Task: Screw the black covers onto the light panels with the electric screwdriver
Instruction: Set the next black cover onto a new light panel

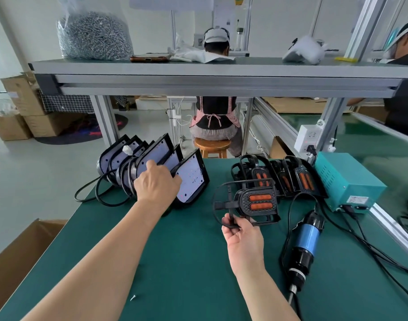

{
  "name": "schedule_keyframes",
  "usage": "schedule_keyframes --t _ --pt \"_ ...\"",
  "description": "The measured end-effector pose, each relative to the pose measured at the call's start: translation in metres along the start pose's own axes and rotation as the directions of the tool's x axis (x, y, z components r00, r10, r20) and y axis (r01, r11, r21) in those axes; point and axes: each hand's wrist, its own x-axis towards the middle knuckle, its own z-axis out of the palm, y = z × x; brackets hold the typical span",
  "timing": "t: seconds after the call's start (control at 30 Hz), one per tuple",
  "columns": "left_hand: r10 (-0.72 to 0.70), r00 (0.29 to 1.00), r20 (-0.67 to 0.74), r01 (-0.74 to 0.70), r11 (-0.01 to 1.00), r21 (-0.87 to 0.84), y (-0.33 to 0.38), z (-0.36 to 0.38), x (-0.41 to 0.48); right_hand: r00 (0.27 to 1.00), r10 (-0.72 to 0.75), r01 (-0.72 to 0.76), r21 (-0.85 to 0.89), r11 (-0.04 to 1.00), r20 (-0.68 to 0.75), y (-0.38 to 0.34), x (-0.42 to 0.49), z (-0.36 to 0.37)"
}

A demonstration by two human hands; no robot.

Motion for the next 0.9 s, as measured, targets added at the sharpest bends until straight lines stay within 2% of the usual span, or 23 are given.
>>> schedule_keyframes --t 0.07,0.13,0.23,0.3,0.37,0.57,0.67,0.8,0.9 --pt "0.006 1.000 0.019 -0.005 0.999 -0.053 0.003 -0.001 0.000 1.000 -0.007 0.007 -0.003 1.000 0.005 -0.001 0.000 0.001" --pt "-0.033 0.994 0.107 0.057 0.974 -0.221 0.002 0.001 0.000 1.000 -0.013 0.013 0.003 1.000 0.002 -0.001 -0.001 0.001" --pt "-0.102 0.924 0.368 0.291 0.813 -0.505 0.006 0.004 -0.009 1.000 -0.007 0.007 0.026 1.000 -0.022 -0.002 0.000 0.001" --pt "-0.119 0.851 0.512 0.438 0.700 -0.564 0.009 0.009 -0.022 0.999 0.001 0.000 0.029 1.000 -0.037 -0.002 0.000 0.001" --pt "-0.117 0.803 0.584 0.509 0.643 -0.572 0.011 0.015 -0.039 0.999 -0.008 0.009 0.024 1.000 -0.037 -0.003 0.000 -0.001" --pt "-0.031 0.796 0.605 0.500 0.597 -0.627 0.004 0.030 -0.099 0.988 -0.153 0.152 -0.029 0.988 -0.029 -0.011 -0.002 -0.005" --pt "0.000 0.786 0.618 0.510 0.566 -0.648 0.001 0.031 -0.127 0.970 -0.242 0.235 -0.178 0.956 -0.020 -0.016 -0.007 -0.007" --pt "0.066 0.780 0.623 0.492 0.551 -0.674 -0.001 0.026 -0.152 0.933 -0.354 0.346 -0.430 0.834 0.063 -0.021 -0.012 -0.008" --pt "0.122 0.759 0.640 0.476 0.567 -0.673 0.001 0.020 -0.166 0.914 -0.393 0.375 -0.576 0.726 0.100 -0.022 -0.020 -0.012"
